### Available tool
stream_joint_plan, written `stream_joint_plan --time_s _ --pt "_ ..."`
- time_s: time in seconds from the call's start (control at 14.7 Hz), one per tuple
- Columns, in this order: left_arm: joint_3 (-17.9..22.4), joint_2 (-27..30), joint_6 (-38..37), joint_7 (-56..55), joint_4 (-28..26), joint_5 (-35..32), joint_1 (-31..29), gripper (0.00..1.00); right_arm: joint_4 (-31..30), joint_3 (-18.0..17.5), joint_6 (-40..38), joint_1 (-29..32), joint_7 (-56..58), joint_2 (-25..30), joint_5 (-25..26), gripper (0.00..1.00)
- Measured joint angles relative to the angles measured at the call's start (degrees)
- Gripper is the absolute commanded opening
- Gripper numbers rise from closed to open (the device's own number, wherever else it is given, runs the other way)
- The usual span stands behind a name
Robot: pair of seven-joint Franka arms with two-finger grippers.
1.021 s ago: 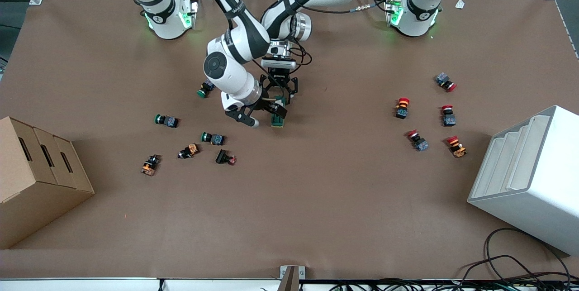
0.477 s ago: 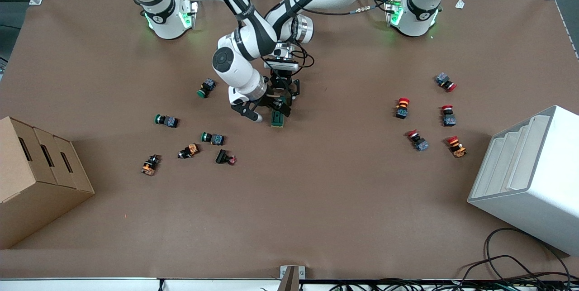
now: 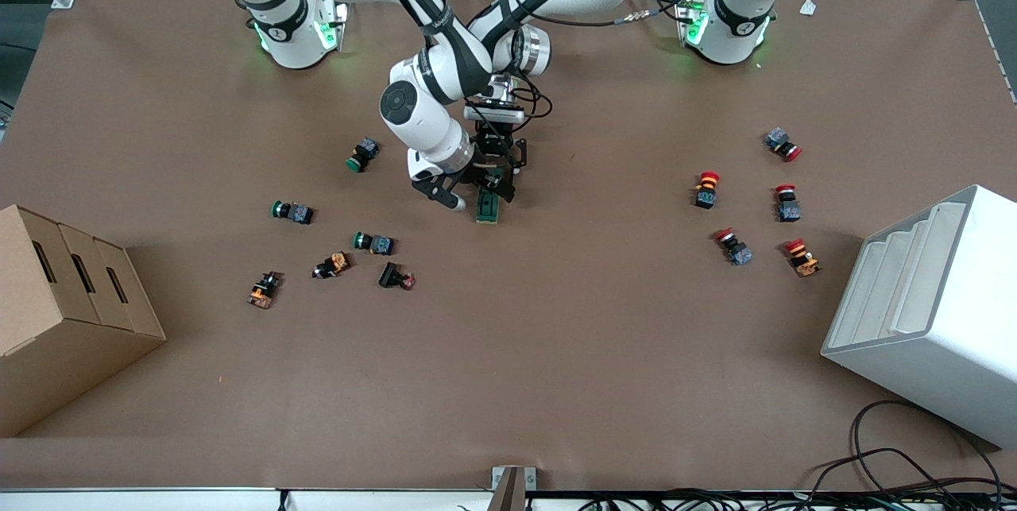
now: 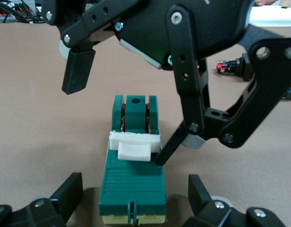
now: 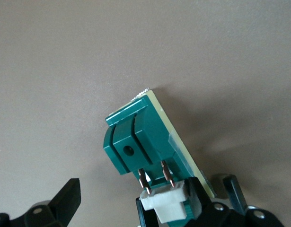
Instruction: Close load switch with both arms
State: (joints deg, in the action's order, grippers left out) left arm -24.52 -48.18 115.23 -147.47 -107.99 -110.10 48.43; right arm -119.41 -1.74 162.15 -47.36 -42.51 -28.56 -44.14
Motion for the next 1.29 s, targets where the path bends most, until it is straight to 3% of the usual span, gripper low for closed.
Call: stream_joint_plan --time_s 1.29 --pt "0.0 0.0 -1.3 0.4 -1.0 -0.7 0.6 0.99 1.8 0.5 -3.6 0.9 0.0 0.6 -3.0 1.0"
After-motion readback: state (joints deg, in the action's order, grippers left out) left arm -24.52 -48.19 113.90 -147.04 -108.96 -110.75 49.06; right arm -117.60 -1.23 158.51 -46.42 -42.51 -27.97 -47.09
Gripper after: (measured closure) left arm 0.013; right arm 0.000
